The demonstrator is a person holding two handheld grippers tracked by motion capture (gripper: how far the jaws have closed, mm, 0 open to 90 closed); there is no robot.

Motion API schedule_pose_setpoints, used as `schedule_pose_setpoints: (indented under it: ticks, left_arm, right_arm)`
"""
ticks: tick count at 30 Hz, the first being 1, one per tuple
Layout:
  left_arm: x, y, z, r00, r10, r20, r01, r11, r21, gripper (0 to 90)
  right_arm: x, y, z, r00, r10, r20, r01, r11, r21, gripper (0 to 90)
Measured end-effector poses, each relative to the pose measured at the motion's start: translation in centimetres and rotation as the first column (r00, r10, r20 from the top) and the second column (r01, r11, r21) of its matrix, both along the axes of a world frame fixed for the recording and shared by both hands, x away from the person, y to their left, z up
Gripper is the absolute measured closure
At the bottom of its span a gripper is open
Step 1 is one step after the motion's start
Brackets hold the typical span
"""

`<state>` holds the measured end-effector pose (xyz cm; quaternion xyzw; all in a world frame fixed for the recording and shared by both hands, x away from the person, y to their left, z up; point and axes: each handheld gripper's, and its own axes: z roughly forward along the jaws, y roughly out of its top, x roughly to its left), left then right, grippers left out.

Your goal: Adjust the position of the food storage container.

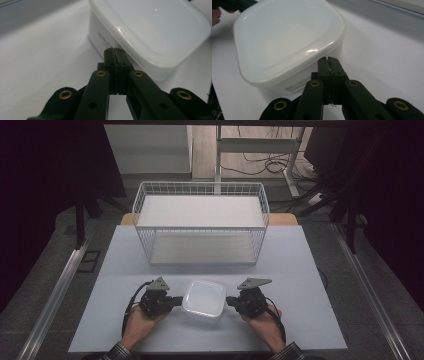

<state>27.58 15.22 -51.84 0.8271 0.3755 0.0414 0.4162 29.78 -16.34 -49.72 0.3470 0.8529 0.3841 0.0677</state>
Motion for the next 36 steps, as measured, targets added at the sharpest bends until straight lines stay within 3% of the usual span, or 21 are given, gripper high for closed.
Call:
schedule_pose_setpoints:
  ticks: [9,14,18,20,21,22,27,28,30,31,36]
  left_arm:
    - [-1.5,-0.8,0.1,0.9999,-0.008,0.008,0.008,0.9998,0.016,89.5]
    - [-1.6,0.1,0.6,0.9989,0.025,0.041,-0.026,0.9995,0.018,80.7]
    - [-2.1,0.8,0.7,0.9966,0.05,0.065,-0.052,0.9984,0.025,67.3]
    - [-2.4,1.0,0.7,0.996,0.05,0.074,-0.052,0.9985,0.019,59.4]
    - [-2.7,1.2,0.8,0.995,0.051,0.086,-0.054,0.9982,0.025,50.8]
    - [-2.7,1.2,0.8,0.995,0.051,0.086,-0.054,0.9982,0.025,47.9]
    - [-3.6,1.8,0.7,0.9946,0.058,0.086,-0.061,0.9978,0.025,37.4]
    - [-3.7,1.9,0.7,0.9946,0.059,0.086,-0.061,0.9979,0.021,30.6]
    - [-3.8,2.1,0.5,0.9952,0.053,0.082,-0.054,0.9985,0.011,26.8]
    - [-3.9,2.2,0.4,0.9956,0.042,0.084,-0.043,0.9991,0.007,21.3]
    - [-4.0,2.2,0.1,0.9967,0.028,0.076,-0.029,0.9995,0.015,14.9]
  right_arm:
    - [-0.1,-0.3,0.2,0.9994,0.008,0.035,-0.008,1.0,-0.005,88.5]
    - [-0.3,-0.5,0.2,0.9988,0.023,0.043,-0.022,0.999,-0.027,86.4]
    - [-0.6,-1.2,0.6,0.9981,0.021,0.057,-0.02,1.0,-0.018,79.7]
    - [-0.8,-1.7,0.9,0.9968,0.023,0.076,-0.022,1.0,-0.013,75.4]
    - [-1.0,-2.2,1.0,0.9965,0.027,0.079,-0.027,1.0,-0.003,70.8]
    - [-1.0,-2.2,1.0,0.9965,0.027,0.079,-0.027,1.0,-0.003,70.8]
    - [-1.5,-3.3,1.2,0.9954,0.033,0.09,-0.035,0.999,0.021,54.5]
    - [-1.6,-3.6,1.2,0.9952,0.029,0.093,-0.032,0.999,0.036,46.0]
    - [-1.7,-3.8,1.2,0.995,0.028,0.096,-0.032,0.999,0.042,41.5]
    - [-1.8,-4.0,1.1,0.9944,0.027,0.102,-0.033,0.998,0.052,31.9]
    - [-1.8,-4.3,0.7,0.995,0.018,0.098,-0.023,0.998,0.059,20.0]
